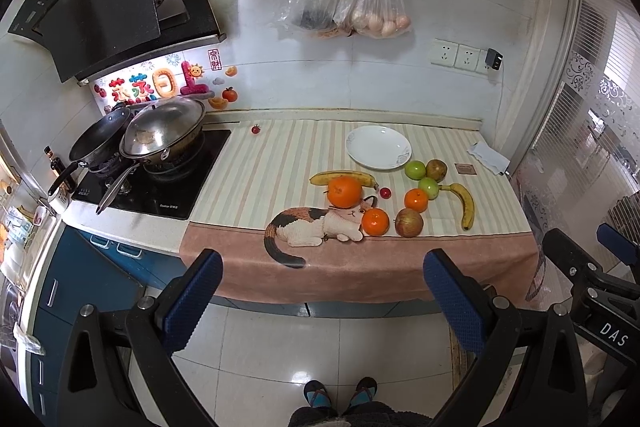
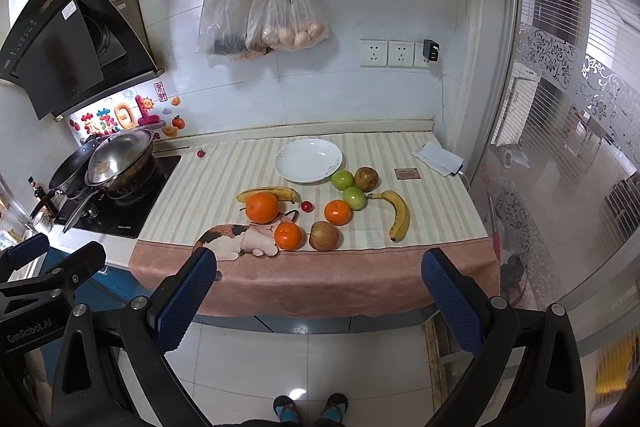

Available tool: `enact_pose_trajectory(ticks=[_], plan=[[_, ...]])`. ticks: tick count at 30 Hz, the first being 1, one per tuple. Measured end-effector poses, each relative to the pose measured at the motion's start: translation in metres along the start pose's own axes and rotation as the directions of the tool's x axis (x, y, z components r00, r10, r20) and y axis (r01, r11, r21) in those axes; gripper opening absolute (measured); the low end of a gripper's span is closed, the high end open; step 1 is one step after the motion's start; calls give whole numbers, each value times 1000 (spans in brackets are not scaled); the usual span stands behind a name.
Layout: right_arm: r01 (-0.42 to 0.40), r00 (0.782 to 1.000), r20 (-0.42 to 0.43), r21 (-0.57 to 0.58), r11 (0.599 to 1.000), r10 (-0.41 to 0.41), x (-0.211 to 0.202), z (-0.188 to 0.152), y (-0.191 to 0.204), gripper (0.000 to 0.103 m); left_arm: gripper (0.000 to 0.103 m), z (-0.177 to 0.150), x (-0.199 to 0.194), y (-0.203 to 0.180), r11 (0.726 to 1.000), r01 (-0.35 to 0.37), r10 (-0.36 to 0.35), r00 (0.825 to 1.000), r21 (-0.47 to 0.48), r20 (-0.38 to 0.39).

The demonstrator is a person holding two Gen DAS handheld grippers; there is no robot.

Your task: Organize fruits

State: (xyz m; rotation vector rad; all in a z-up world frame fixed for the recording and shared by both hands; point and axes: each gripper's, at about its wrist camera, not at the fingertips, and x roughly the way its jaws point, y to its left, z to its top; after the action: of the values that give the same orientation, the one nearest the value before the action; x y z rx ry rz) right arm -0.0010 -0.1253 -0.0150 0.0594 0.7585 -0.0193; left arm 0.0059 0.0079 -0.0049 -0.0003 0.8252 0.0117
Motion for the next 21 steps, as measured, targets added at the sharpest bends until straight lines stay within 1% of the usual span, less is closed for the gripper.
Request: enact_pose_trajectory(ticks=[10, 14, 21], plan=[[4, 1000, 4, 1, 1000, -4, 2, 0, 2, 103, 103, 0, 0, 1, 1000, 1, -1, 1000, -1, 0], [3, 1000, 2, 1, 1000, -3, 3, 1, 3, 103, 103, -5, 4, 11, 1000, 2, -2, 1000, -6, 4], [-2, 1000, 4, 3, 1000, 2, 4, 5, 4, 103, 103, -5, 6, 10, 1000, -5, 5, 1000, -1, 2]])
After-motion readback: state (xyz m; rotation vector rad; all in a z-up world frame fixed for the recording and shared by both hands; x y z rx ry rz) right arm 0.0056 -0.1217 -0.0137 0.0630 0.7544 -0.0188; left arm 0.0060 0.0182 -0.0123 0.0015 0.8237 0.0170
